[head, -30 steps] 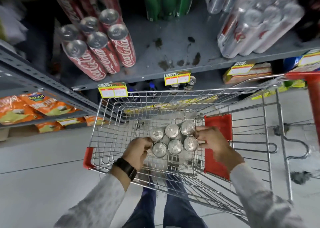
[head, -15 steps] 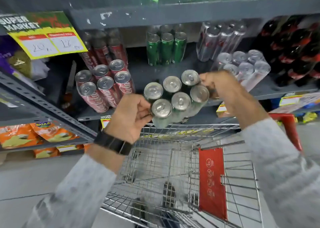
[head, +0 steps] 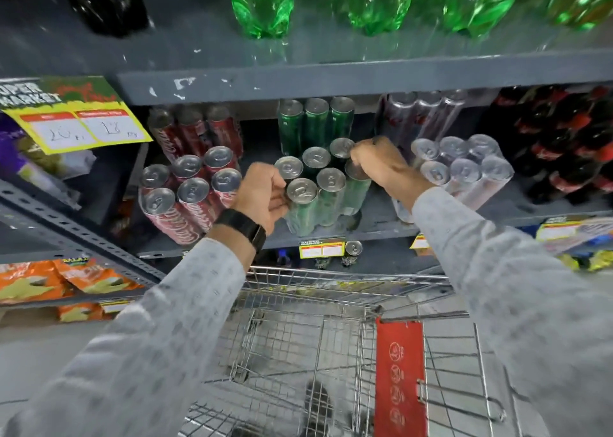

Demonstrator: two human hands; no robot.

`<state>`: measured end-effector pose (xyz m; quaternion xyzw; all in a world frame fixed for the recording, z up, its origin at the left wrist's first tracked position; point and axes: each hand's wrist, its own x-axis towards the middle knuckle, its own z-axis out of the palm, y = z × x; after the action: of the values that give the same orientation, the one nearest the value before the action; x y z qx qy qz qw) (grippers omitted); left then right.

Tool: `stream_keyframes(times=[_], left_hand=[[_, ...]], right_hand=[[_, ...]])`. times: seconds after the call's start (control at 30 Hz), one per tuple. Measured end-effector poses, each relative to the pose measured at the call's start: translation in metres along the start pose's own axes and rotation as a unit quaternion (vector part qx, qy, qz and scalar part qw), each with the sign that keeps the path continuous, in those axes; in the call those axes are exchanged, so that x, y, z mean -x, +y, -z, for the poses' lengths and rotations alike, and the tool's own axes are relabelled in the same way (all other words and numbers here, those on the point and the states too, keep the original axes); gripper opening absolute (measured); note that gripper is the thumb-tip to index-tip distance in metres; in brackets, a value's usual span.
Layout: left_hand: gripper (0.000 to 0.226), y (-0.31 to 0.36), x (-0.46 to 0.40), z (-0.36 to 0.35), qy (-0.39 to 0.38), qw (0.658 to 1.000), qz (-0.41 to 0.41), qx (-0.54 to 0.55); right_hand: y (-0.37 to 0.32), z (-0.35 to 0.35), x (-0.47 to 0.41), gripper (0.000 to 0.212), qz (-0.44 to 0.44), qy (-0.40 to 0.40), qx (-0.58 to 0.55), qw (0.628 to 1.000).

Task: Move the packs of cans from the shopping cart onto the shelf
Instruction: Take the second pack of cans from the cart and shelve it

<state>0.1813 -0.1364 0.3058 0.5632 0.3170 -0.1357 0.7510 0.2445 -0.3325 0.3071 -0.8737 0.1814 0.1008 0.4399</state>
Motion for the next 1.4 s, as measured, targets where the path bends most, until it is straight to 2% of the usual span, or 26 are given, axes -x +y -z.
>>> stream_keyframes(times=[0.1, 0.13, 0.2, 0.27, 0.4, 0.5, 0.6, 1.0, 1.4], left_hand=[[0.01, -0.006, -0.01, 0.007, -0.012, 0.999, 0.002, -0.044], [0.012, -0.011, -0.012, 0.009, -0.018, 0.998, 0.0, -0.059], [0.039, -0.028, -0.015, 0.014, -0.009, 0.998, -0.017, -0.067], [0.062, -0.049, -0.014, 0.015, -0.014, 0.998, -0.035, -0.047], [0.065, -0.078, -0.02, 0.008, -0.097, 0.993, -0.067, 0.004], [0.062, -0.078, -0.027, 0.001, -0.107, 0.99, -0.093, 0.025], [0.059, -0.072, -0.028, -0.001, -0.102, 0.99, -0.095, 0.032], [0.053, -0.054, -0.024, -0.003, -0.089, 0.993, -0.079, 0.022], [0.058, -0.059, -0.029, 0.0, -0.087, 0.993, -0.077, 0.008]], right_hand=[[0.011, -0.001, -0.008, 0.038, 0.014, -0.009, -0.026, 1.0], [0.016, -0.001, -0.009, 0.049, 0.014, -0.023, -0.048, 0.998], [0.024, -0.001, -0.005, 0.078, 0.008, -0.043, -0.114, 0.993], [0.033, -0.007, -0.004, 0.094, 0.012, -0.044, -0.189, 0.981], [0.057, -0.025, -0.009, 0.076, -0.02, -0.11, -0.288, 0.951], [0.061, -0.026, -0.007, 0.058, -0.043, -0.114, -0.307, 0.944], [0.062, -0.024, -0.001, 0.048, -0.04, -0.106, -0.306, 0.945], [0.087, -0.034, 0.016, 0.06, 0.001, -0.057, -0.325, 0.944], [0.08, -0.032, 0.019, 0.057, -0.006, -0.066, -0.34, 0.938]])
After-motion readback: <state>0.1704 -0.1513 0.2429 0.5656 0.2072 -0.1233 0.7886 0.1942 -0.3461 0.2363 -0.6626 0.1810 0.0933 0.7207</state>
